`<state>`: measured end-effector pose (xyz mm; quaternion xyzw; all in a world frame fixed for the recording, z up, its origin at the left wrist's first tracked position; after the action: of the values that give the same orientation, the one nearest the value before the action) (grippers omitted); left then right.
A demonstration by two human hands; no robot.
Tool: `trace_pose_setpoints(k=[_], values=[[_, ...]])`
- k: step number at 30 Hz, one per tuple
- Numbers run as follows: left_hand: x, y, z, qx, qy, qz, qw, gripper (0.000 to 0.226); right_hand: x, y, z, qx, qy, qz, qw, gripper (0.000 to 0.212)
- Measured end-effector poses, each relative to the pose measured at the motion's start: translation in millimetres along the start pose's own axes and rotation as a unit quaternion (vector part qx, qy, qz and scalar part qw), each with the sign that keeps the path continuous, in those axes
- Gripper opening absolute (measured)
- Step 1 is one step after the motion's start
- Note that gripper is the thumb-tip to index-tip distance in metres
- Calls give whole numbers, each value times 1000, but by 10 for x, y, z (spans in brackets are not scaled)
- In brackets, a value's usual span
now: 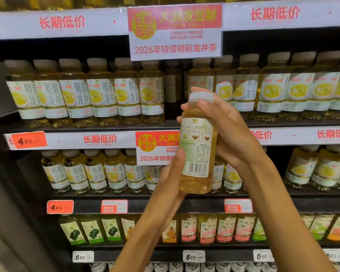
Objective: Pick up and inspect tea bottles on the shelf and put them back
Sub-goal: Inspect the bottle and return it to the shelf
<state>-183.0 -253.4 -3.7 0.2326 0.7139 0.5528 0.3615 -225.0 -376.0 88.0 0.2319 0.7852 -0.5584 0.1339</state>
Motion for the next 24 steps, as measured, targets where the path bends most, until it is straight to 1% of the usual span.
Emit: trace_pose_setpoints(k=[1, 2, 4, 6, 9, 11, 12, 14, 15, 17, 18, 19, 20, 22, 24], values=[[-10, 14, 32, -62, 40, -12, 997, 79, -2, -23, -1, 27, 11, 19, 999, 38], [-20, 37, 52, -103, 63, -32, 992, 70, -3, -44, -9, 53, 23, 38, 998, 38], [-36, 112, 41, -156, 74, -80, 982, 51, -13, -77, -39, 76, 41, 68, 994, 36], [-70, 156, 12, -213, 90, -112, 966, 43, -33, -97, -89, 76, 43, 84, 993, 33], [-144, 229, 8, -227, 99, -145, 958, 37, -102, -141, -142, 87, 41, 94, 991, 37], [-199, 285, 35, -204, 97, -150, 963, 38, -144, -183, -123, 69, 33, 82, 994, 44], [-220, 310, 52, -182, 83, -142, 969, 37, -158, -198, -106, 42, 20, 70, 996, 48], [-248, 339, 77, -93, 24, -100, 990, 40, -178, -210, -74, -10, -3, 39, 999, 55], [-258, 342, 82, -26, -14, -72, 997, 43, -190, -199, -59, -27, -5, 22, 999, 56], [-283, 354, 74, 82, -68, -32, 994, 46, -221, -155, -34, -52, 1, -6, 999, 53], [-300, 346, 70, 99, -74, -23, 992, 48, -234, -129, -29, -61, 5, -11, 998, 50], [-321, 333, 70, 93, -68, -22, 993, 50, -246, -112, -20, -67, 11, -10, 998, 48], [-350, 318, 78, 60, -46, -29, 997, 52, -257, -109, -11, -69, 18, -3, 997, 48], [-397, 320, 123, -52, 20, -60, 997, 53, -275, -136, 7, -49, 32, 26, 998, 52], [-433, 356, 164, -154, 72, -89, 981, 40, -309, -175, 19, -3, 49, 62, 997, 52]])
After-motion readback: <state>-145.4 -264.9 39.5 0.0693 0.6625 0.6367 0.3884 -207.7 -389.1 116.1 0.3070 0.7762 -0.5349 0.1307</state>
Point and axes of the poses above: each hand's wrist, its own x-axis away from the middle knuckle, its own z-axis out of the back of the hand, y = z × x, the point moved 1 cm from there along -x, towards the middle knuckle, and after that the axes turned 9 degrees about -x, right-handed, at the moved point
